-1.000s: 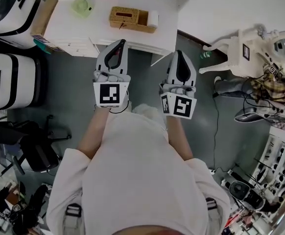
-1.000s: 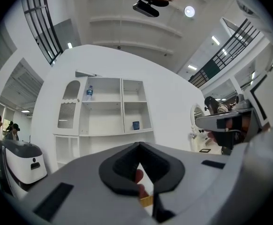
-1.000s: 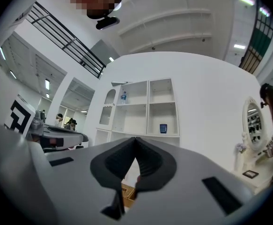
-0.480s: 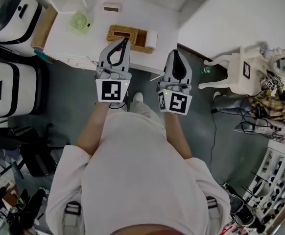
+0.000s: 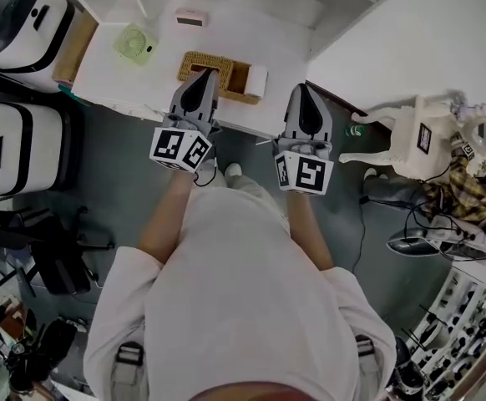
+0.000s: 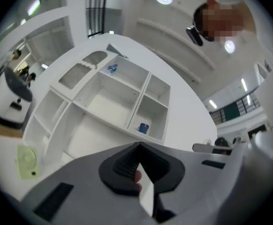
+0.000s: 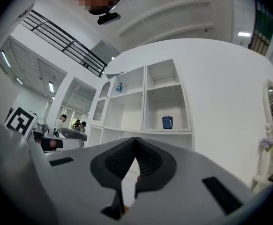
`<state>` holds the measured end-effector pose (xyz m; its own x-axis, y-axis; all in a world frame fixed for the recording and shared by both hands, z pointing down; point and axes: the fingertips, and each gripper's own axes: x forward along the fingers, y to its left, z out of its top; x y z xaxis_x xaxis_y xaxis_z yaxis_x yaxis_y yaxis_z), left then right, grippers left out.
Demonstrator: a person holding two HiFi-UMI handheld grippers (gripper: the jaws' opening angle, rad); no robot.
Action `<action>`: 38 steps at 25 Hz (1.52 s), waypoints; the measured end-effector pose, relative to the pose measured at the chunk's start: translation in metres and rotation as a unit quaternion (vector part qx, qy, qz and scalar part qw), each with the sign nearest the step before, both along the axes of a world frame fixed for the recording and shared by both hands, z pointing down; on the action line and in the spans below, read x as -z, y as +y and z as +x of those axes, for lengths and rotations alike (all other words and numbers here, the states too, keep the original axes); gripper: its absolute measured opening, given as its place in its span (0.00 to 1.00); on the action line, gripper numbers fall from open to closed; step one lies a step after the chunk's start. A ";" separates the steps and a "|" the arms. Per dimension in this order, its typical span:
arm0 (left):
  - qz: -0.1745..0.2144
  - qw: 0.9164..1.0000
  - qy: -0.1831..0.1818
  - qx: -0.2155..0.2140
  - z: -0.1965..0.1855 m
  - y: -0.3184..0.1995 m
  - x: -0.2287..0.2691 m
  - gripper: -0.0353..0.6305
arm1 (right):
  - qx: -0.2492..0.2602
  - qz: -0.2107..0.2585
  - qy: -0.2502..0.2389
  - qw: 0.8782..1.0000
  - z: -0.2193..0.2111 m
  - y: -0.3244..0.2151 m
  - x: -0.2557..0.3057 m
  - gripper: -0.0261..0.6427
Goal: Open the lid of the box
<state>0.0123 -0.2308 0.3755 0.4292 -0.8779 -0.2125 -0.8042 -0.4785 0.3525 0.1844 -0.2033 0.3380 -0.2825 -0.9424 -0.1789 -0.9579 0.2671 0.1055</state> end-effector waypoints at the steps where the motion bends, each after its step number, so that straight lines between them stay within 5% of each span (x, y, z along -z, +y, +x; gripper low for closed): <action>1: -0.011 0.999 0.036 -0.007 -0.004 -0.003 -0.007 0.05 | 0.002 -0.001 0.005 1.000 -0.001 -0.002 0.000 0.04; 5: -0.041 0.988 0.147 -0.023 -0.018 -0.015 -0.034 0.05 | 0.005 -0.009 0.023 1.000 -0.005 -0.013 0.003 0.04; 8: -0.060 0.970 0.236 -0.020 -0.033 -0.027 -0.055 0.05 | 0.008 -0.013 0.033 0.999 -0.008 -0.021 0.003 0.04; 10: -0.072 0.949 0.307 -0.014 -0.045 -0.034 -0.069 0.05 | 0.009 -0.016 0.038 0.999 -0.012 -0.026 0.002 0.04; 13: -0.074 0.906 0.415 -0.020 -0.052 -0.040 -0.080 0.05 | 0.011 -0.024 0.042 0.999 -0.017 -0.033 0.001 0.04; 17: -0.073 0.865 0.495 -0.027 -0.059 -0.046 -0.087 0.05 | 0.013 -0.019 0.060 0.998 -0.020 -0.038 0.001 0.04; 22: -0.099 0.851 0.516 -0.021 -0.065 -0.051 -0.120 0.05 | 0.012 -0.023 0.066 0.997 -0.022 -0.044 -0.002 0.04; 29: -0.135 0.846 0.516 -0.016 -0.070 -0.063 -0.191 0.19 | 0.005 -0.038 0.068 0.997 -0.020 -0.052 -0.022 0.04; 32: -0.151 0.836 0.527 -0.004 -0.078 -0.071 -0.225 0.26 | 0.001 -0.043 0.072 0.996 -0.018 -0.057 -0.037 0.04; 38: -0.179 0.830 0.528 0.011 -0.084 -0.080 -0.277 0.29 | -0.001 -0.053 0.082 0.995 -0.016 -0.065 -0.057 0.04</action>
